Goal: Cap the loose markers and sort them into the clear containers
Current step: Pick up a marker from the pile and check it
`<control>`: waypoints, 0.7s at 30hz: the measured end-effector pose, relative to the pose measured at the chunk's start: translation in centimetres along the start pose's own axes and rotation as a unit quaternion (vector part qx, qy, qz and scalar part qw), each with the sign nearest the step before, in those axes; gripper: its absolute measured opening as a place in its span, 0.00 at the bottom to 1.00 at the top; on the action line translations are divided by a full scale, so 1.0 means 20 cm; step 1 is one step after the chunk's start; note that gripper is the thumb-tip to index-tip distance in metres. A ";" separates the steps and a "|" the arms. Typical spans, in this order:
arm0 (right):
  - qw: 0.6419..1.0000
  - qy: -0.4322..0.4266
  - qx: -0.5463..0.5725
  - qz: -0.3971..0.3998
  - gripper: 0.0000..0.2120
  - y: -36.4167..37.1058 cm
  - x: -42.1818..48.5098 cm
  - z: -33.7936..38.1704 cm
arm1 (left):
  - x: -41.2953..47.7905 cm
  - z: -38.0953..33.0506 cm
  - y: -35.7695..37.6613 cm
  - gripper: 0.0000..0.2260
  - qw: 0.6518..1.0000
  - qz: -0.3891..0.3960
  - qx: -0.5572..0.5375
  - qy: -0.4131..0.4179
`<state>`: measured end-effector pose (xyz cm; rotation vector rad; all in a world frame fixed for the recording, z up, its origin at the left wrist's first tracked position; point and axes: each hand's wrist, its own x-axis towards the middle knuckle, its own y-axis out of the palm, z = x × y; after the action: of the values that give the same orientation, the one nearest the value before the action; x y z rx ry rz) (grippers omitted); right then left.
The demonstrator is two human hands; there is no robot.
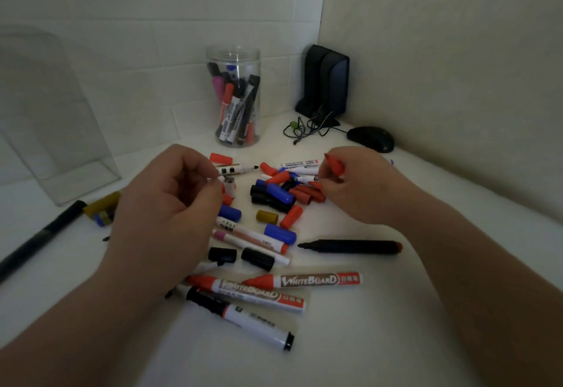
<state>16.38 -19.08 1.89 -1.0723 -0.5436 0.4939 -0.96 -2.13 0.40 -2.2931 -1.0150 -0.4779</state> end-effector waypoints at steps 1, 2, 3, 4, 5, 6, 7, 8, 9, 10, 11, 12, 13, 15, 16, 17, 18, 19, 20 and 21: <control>1.000 0.010 -0.004 0.017 0.03 0.02 0.01 0.01 | 0.00 0.00 0.00 0.09 1.000 0.002 -0.001 0.003; 0.999 0.022 -0.009 0.041 0.06 0.04 0.02 0.03 | 0.00 0.01 0.00 0.09 1.000 0.004 -0.002 0.004; 0.998 0.031 -0.013 0.060 0.09 0.06 0.02 0.04 | 0.00 0.02 0.00 0.08 1.000 0.006 -0.003 0.004; 0.996 0.035 -0.021 0.074 0.11 0.08 0.03 0.04 | 0.00 0.02 0.00 0.08 1.000 0.008 -0.004 0.003; 0.995 0.038 -0.036 0.082 0.12 0.10 0.04 0.04 | 0.00 0.03 0.00 0.08 1.000 0.010 -0.003 0.003; 0.994 0.041 -0.052 0.091 0.12 0.11 0.04 0.05 | 0.00 0.03 0.01 0.08 1.000 0.013 -0.002 0.003; 0.992 0.046 -0.062 0.096 0.12 0.12 0.05 0.05 | 0.00 0.03 0.01 0.08 1.000 0.018 0.004 0.004; 0.992 0.051 -0.064 0.099 0.12 0.13 0.05 0.05 | 0.00 0.03 0.01 0.09 1.000 0.024 0.011 0.003; 0.991 0.055 -0.062 0.101 0.11 0.14 0.06 0.05 | 0.00 0.04 0.01 0.09 0.999 0.031 0.017 0.001; 0.991 0.057 -0.061 0.102 0.10 0.13 0.06 0.06 | 0.00 0.04 0.00 0.09 0.999 0.040 0.020 -0.004; 0.992 0.058 -0.060 0.099 0.09 0.12 0.06 0.07 | 0.00 0.04 0.00 0.08 0.999 0.049 0.021 -0.011; 0.993 0.058 -0.056 0.088 0.08 0.10 0.05 0.07 | 0.00 0.04 0.00 0.07 0.998 0.058 0.024 -0.017; 0.995 0.057 -0.045 0.068 0.07 0.07 0.04 0.07 | 0.00 0.04 0.01 0.06 0.997 0.065 0.029 -0.026; 0.999 0.046 0.020 0.007 0.05 0.00 0.01 0.08 | 0.03 0.02 0.02 0.04 0.994 0.083 0.040 -0.066; 0.997 0.032 0.069 -0.021 0.03 -0.03 -0.02 0.10 | 0.05 -0.01 0.03 0.03 0.990 0.095 0.032 -0.100; 0.993 0.012 0.112 -0.040 0.04 -0.05 -0.05 0.12 | 0.07 -0.04 0.04 0.03 0.983 0.113 0.003 -0.143; 0.988 -0.013 0.143 -0.052 0.06 -0.05 -0.07 0.14 | 0.10 -0.07 0.06 0.05 0.971 0.138 -0.047 -0.192; 0.984 -0.034 0.167 -0.060 0.07 -0.05 -0.10 0.18 | 0.12 -0.10 0.08 0.07 0.952 0.165 -0.105 -0.237; 0.980 -0.051 0.182 -0.063 0.07 -0.04 -0.11 0.21 | 0.14 -0.12 0.10 0.10 0.933 0.188 -0.157 -0.266; 0.978 -0.064 0.190 -0.063 0.05 -0.02 -0.13 0.24 | 0.16 -0.13 0.13 0.11 0.920 0.205 -0.190 -0.275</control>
<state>11.48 -17.58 3.56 -0.6394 -0.5980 0.5333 2.84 -3.40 3.07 -2.9893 -0.6752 0.1803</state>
